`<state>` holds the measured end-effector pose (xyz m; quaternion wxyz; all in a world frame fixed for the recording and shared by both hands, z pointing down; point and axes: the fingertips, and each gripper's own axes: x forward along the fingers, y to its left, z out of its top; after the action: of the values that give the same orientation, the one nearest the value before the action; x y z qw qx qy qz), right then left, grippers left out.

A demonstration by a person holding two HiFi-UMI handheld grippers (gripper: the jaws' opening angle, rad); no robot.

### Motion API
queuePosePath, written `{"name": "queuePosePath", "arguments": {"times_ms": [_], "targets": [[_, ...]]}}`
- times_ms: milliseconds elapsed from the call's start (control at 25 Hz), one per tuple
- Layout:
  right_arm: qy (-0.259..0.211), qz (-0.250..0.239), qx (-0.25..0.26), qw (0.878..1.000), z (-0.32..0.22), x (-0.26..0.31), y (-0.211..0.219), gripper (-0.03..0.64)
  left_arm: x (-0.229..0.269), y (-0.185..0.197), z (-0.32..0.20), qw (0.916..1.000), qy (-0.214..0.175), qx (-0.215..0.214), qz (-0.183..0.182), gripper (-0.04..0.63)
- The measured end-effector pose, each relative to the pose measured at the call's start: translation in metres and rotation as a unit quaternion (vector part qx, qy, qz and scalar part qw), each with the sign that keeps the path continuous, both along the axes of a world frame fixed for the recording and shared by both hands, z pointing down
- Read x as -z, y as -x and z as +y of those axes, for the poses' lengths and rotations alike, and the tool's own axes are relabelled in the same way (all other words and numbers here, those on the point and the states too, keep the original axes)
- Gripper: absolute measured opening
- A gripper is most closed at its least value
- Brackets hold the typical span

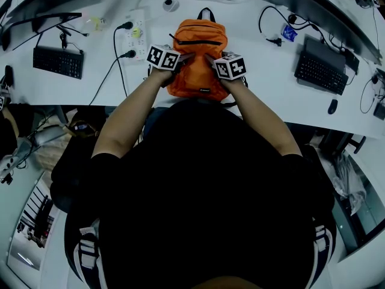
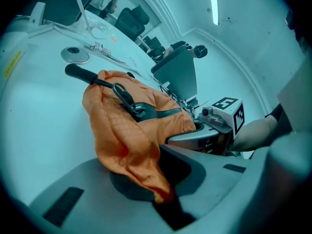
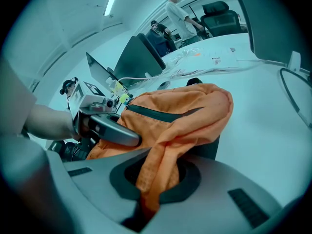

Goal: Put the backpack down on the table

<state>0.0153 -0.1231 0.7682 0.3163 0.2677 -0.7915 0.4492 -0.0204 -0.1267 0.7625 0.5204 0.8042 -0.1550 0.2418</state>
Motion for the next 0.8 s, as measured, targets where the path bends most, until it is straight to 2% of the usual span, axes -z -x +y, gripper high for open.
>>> {"name": "queuePosePath", "arguments": {"times_ms": [800], "targets": [[0.006,0.009,0.002,1.0,-0.0006,-0.0075,0.0008,0.025,-0.0069,0.0013,-0.0002,0.9999,0.013,0.0,-0.005,0.038]]}}
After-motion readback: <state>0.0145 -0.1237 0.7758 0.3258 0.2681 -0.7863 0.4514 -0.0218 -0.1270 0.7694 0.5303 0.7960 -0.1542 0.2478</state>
